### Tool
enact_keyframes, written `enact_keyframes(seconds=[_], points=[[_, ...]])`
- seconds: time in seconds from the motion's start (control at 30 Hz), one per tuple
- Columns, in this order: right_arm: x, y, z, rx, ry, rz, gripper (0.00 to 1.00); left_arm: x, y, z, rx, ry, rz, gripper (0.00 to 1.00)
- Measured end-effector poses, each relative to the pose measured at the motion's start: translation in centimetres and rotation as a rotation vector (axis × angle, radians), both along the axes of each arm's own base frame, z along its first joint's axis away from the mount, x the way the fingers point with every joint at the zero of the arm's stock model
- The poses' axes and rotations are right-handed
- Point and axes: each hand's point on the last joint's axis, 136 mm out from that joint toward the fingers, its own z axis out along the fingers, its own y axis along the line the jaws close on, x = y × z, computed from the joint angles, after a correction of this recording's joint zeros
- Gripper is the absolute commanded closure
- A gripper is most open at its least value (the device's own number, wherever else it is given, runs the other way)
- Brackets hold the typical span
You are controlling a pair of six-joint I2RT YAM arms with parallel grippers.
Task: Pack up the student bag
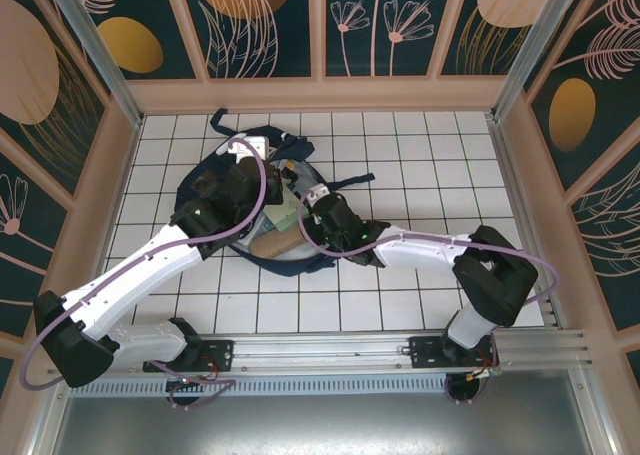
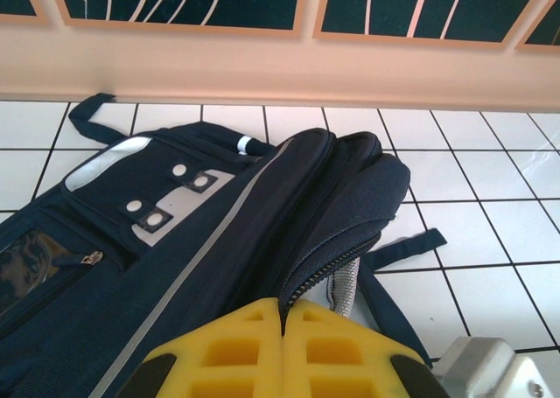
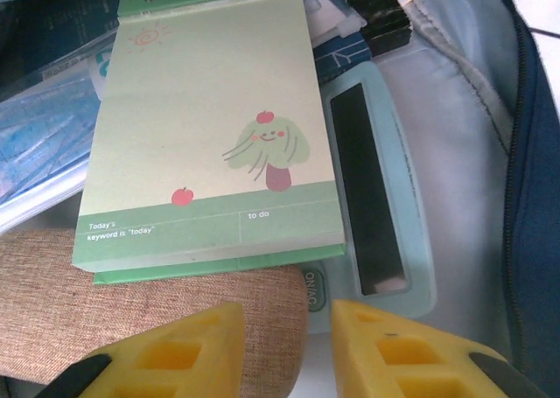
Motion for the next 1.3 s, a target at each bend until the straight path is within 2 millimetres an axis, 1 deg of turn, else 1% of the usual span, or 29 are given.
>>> enact_keyframes(seconds=[0.17,0.3,0.37,0.43,0.53,0.63,0.73,0.87,0.97,1.03,1.07,1.13,1.17,1.23,1.3], points=[[1.2,1.7,-1.3,-0.016,0.011,0.0,0.68,0.0,-0.1,0.0,-0.002,0.002,-0.004,1.0],[2.5,3.2,-1.2,-0.008,0.0,-0.001,0.68,-0.1,-0.2,-0.1,-0.004,0.006,-0.011,1.0],[2.9,3.4,-1.0,-0.006,-0.008,-0.003,0.66,-0.1,-0.3,-0.2,-0.007,0.008,-0.016,1.0],[3.3,3.1,-0.9,-0.01,-0.013,-0.01,0.63,0.0,-0.6,-0.3,-0.011,0.013,-0.023,1.0],[3.7,2.1,-0.8,-0.011,-0.022,-0.025,0.58,0.3,-1.4,-0.9,-0.019,0.026,-0.04,1.0],[3.1,-0.1,-0.1,-0.009,-0.038,-0.05,0.54,0.6,-2.5,-1.8,-0.023,0.048,-0.07,1.0],[2.0,-2.5,1.6,0.015,-0.064,-0.081,0.52,1.2,-4.2,-2.5,-0.038,0.069,-0.105,1.0],[0.8,-5.5,3.9,0.07,-0.099,-0.133,0.5,2.5,-6.8,-2.9,-0.068,0.09,-0.15,0.99],[0.4,-7.2,4.9,0.103,-0.114,-0.167,0.44,3.3,-8.5,-3.3,-0.085,0.102,-0.177,0.82],[0.0,-7.9,5.0,0.113,-0.115,-0.18,0.4,3.8,-9.3,-3.4,-0.107,0.104,-0.19,0.69],[-0.2,-8.1,5.0,0.119,-0.113,-0.185,0.38,3.9,-9.6,-3.3,-0.118,0.104,-0.193,0.63],[-0.5,-8.5,5.0,0.129,-0.11,-0.191,0.36,3.9,-9.7,-3.2,-0.132,0.102,-0.193,0.52],[-0.7,-8.7,5.0,0.134,-0.108,-0.193,0.35,3.9,-9.7,-3.0,-0.137,0.099,-0.191,0.44],[-0.9,-9.0,4.8,0.141,-0.101,-0.2,0.34,3.6,-9.3,-2.8,-0.152,0.093,-0.181,0.41],[-1.2,-9.2,4.5,0.144,-0.092,-0.201,0.34,2.8,-8.3,-2.8,-0.162,0.089,-0.169,0.38]])
